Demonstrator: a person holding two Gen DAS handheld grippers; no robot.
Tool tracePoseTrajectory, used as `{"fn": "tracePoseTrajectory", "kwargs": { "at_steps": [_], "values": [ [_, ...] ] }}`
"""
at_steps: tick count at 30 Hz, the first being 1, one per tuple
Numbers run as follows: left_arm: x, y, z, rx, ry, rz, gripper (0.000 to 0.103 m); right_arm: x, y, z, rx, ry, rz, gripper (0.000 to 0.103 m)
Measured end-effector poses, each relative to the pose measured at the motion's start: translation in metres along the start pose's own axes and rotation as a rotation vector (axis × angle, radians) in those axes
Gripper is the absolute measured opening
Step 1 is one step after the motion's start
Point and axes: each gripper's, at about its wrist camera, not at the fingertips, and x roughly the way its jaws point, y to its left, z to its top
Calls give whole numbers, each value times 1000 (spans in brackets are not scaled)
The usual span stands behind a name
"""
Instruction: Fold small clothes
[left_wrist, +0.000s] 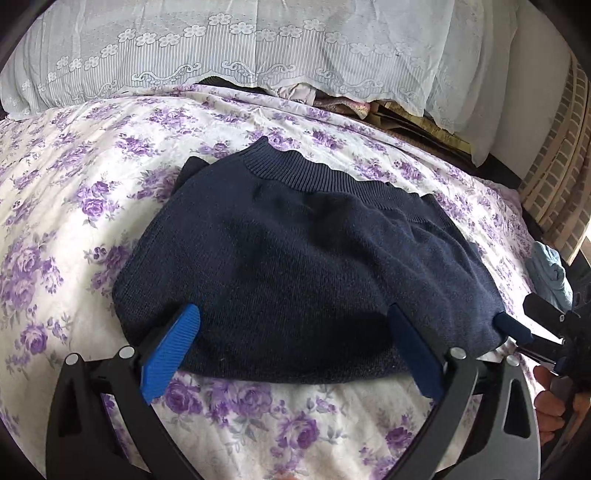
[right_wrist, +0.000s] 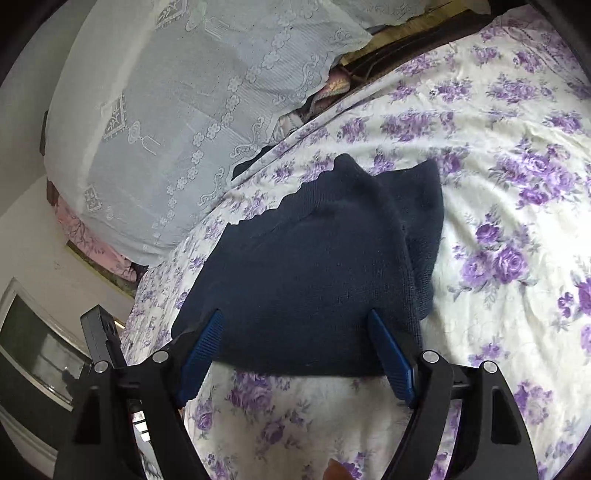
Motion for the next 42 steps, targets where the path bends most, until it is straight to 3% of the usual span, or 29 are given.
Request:
{"fn": "tracePoseTrajectory", "kwargs": {
  "at_steps": [3,7,9,11,14,18,19,20,23,25,28,30,31,33,34,37,41,42],
  "values": [
    [-6,2,2,-6,6,-34,99,-5,15,4,-32,-25,7,83],
    [-29,13,22,-83,-57,-162,98,-2,29,14,-22,-25,109,84],
    [-30,16,29,-97,-62,-185,98,8,27,15,8,1,152,84],
    [-19,16,29,-80,-35,-160,98,16,21,12,17,30,131,84],
    [10,24,19,-59,29,-16,98,19,3,11,55,38,86,84],
    [-11,31,27,-90,-26,25,98,-1,-16,19,134,-26,94,84],
    [-20,33,31,-115,-48,8,98,-7,-13,22,143,-50,84,85],
    [-28,34,36,-145,-62,-55,98,-8,-9,23,139,-57,103,85],
    [-27,22,46,-192,-30,-267,98,3,15,25,133,-11,280,86],
    [-12,4,47,-164,17,-336,98,25,33,23,146,47,358,86],
    [21,-16,35,-83,98,-290,98,59,37,24,194,109,395,86],
    [27,-23,22,0,75,-248,98,74,25,20,240,137,351,84],
    [25,-29,19,64,64,-215,98,76,19,19,257,137,360,77],
    [22,-38,21,122,61,-124,98,71,12,22,263,120,353,77],
    [16,-36,24,123,35,-81,98,65,12,26,259,96,330,77],
    [13,-21,44,67,-1,-121,98,54,17,39,236,31,295,85],
    [43,-12,72,24,57,-126,98,74,29,55,226,34,290,86],
    [57,-12,75,36,82,-85,98,85,32,59,222,46,282,86]
  ]
}}
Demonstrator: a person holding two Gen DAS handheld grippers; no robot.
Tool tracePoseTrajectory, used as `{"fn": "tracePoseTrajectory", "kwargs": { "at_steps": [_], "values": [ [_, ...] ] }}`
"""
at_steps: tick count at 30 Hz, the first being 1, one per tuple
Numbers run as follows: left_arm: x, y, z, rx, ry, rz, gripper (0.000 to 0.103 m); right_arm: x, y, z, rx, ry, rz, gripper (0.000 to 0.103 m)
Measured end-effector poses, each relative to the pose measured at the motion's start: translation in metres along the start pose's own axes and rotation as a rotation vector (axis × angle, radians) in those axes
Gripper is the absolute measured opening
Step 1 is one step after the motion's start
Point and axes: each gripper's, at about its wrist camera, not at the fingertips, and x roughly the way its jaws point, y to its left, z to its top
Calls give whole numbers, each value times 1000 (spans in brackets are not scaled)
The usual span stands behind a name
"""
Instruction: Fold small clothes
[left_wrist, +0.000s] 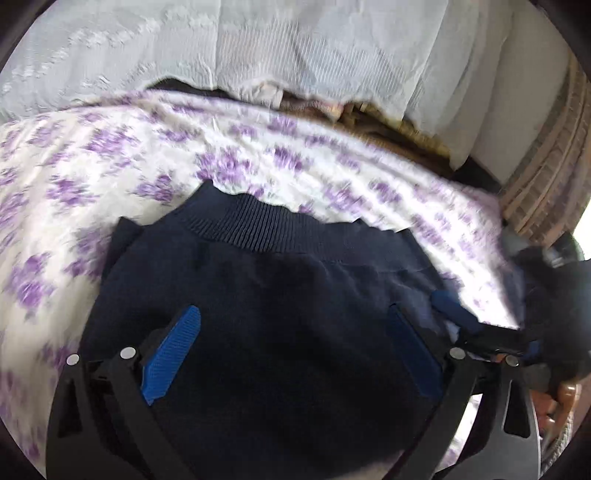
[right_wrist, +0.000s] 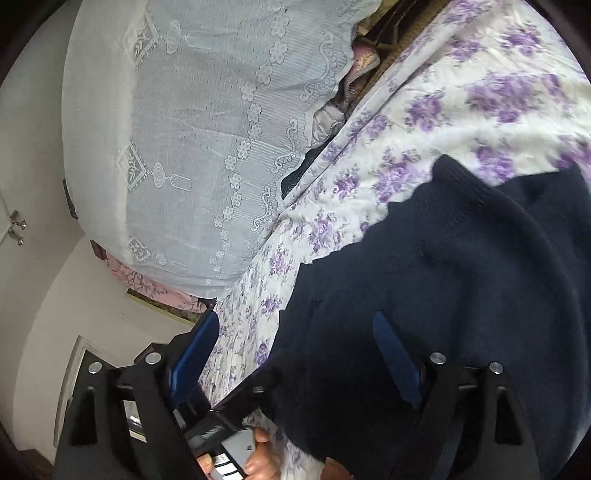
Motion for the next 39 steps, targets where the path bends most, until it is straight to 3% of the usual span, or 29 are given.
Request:
{"fn": "tracePoseTrajectory", "kwargs": {
  "at_steps": [2,5,8,11,12,13,14,15,16,17,20,24,29,32,39],
  "values": [
    [18,9,-1,7,23,101,98,13,-7,7,14,17,-59,86],
    [14,22,-2,-13,-21,62,98,11,-18,11,-47,-22,-100,79],
    [1,41,4,-65,-75,138,98,-5,-24,17,-116,-63,-175,77],
    [-4,75,6,-194,-73,-26,98,-21,-41,27,-84,-122,-214,82],
    [-7,79,6,-201,-77,-27,94,-29,-47,29,-66,-154,-300,81],
    [-10,79,6,-201,-82,29,96,-37,-53,29,-59,-172,-297,81],
    [-15,80,4,-207,-85,206,97,-43,-58,30,-37,-180,-295,81],
    [-20,84,2,-211,-89,294,97,-51,-61,29,-8,-192,-310,84],
    [-23,88,0,-225,-88,273,97,-60,-62,27,6,-205,-328,85],
    [-28,97,-4,-288,-74,179,97,-66,-61,26,4,-212,-319,85],
    [-43,106,-13,-391,-74,47,97,-91,-59,18,-5,-222,-296,87],
    [-64,79,-23,-317,-103,36,97,-117,-62,8,7,-226,-273,89],
    [-71,15,-46,-130,-100,42,98,-140,-67,-13,18,-200,-260,89],
    [-78,-16,-64,-51,-98,-2,98,-141,-65,-16,16,-180,-251,91],
    [-72,-69,-94,110,-59,0,98,-131,-74,-12,48,-141,-222,95]
  ]
}}
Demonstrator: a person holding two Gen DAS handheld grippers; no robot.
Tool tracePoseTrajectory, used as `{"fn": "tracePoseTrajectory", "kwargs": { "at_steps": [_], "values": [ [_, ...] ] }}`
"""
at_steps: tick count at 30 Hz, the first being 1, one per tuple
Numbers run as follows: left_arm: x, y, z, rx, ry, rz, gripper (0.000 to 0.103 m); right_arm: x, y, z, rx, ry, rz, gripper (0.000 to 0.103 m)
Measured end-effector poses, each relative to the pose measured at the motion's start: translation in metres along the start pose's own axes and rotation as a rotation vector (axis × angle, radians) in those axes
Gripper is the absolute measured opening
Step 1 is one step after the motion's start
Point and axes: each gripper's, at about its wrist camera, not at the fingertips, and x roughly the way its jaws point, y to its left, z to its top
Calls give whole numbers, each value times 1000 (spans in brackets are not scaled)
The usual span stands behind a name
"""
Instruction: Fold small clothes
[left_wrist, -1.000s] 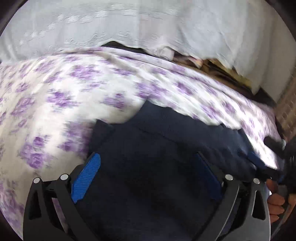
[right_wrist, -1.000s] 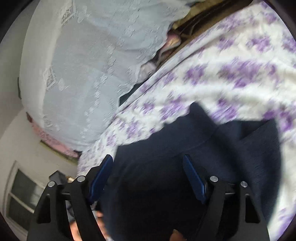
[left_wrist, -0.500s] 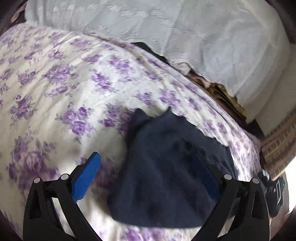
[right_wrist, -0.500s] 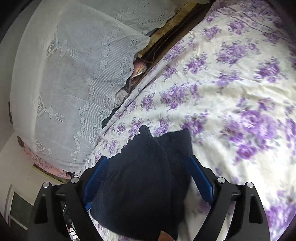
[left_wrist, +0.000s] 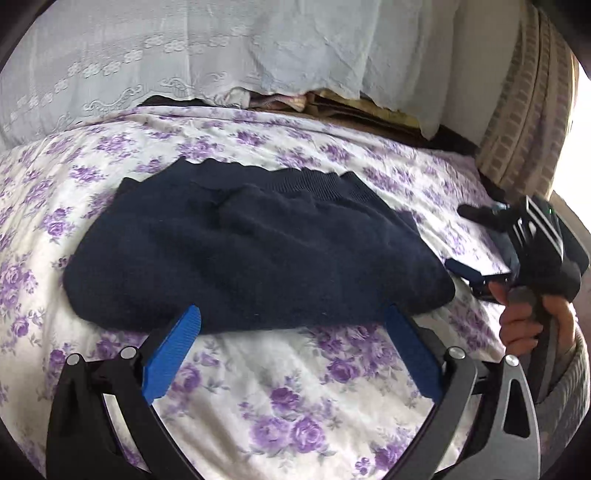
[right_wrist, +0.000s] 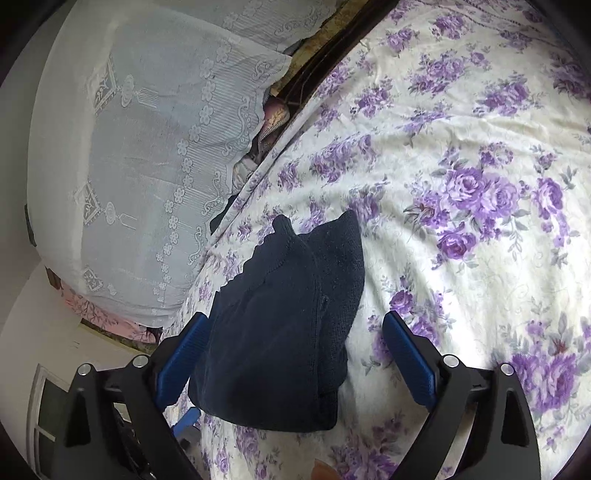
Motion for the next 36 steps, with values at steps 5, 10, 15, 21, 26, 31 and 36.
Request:
{"fn": "tracePoseTrajectory", "kwargs": {
  "at_steps": [5,10,15,21,26,31,36],
  "values": [
    [12,2,28,-103,-4,-11,98,18,4,9,14,50,51,95],
    [43,-30,43,-105,49,-9,98,40,5,23,3,89,38,95],
    [69,-78,20,174,22,189,98,54,7,34,-38,124,26,95],
    [62,-66,22,119,-2,109,98,61,11,36,-78,138,9,95],
    [55,-62,25,81,-30,77,98,70,12,44,-44,152,23,96],
    [48,-43,30,-25,-48,59,80,79,8,46,-47,188,33,59],
    [39,-28,51,-83,-80,30,74,79,-8,45,-13,190,9,39]
  ]
}}
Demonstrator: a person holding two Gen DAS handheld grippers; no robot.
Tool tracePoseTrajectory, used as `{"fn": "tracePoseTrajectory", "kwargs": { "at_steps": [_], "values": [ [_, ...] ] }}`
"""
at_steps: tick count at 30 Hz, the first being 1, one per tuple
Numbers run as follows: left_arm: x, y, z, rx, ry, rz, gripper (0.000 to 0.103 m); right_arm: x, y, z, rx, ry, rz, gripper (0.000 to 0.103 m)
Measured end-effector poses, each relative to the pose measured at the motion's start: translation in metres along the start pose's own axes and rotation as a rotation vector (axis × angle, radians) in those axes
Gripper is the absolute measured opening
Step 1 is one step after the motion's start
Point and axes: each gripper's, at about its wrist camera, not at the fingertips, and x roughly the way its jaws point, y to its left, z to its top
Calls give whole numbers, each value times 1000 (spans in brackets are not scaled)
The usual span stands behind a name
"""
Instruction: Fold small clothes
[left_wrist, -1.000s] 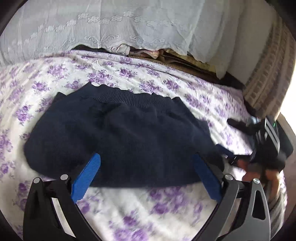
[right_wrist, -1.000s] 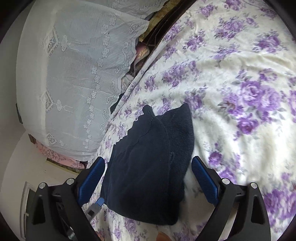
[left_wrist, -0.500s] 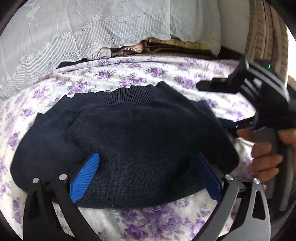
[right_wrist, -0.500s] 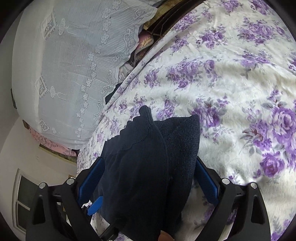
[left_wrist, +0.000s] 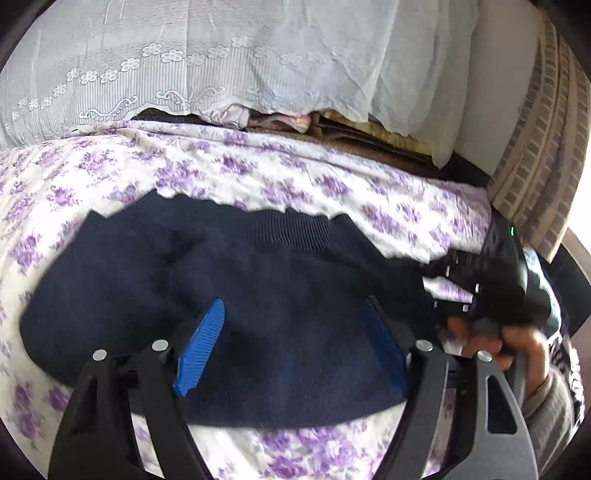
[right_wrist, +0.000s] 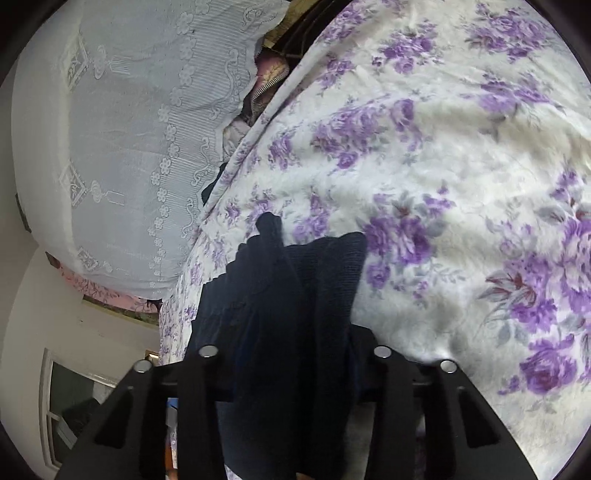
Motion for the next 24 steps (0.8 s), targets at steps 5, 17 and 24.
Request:
{"fn": "tracePoseTrajectory", "kwargs": {
  "at_steps": [5,17,24],
  "values": [
    [4,21,16,-48,-35,35,70,4,3,-4,-38,4,-19,39],
    [47,32,-8,21,95,152,70,4,1,-3,-38,4,-6,39],
    [55,22,-8,79,126,203,74,8,14,-10,-137,-7,-62,48]
  ]
}}
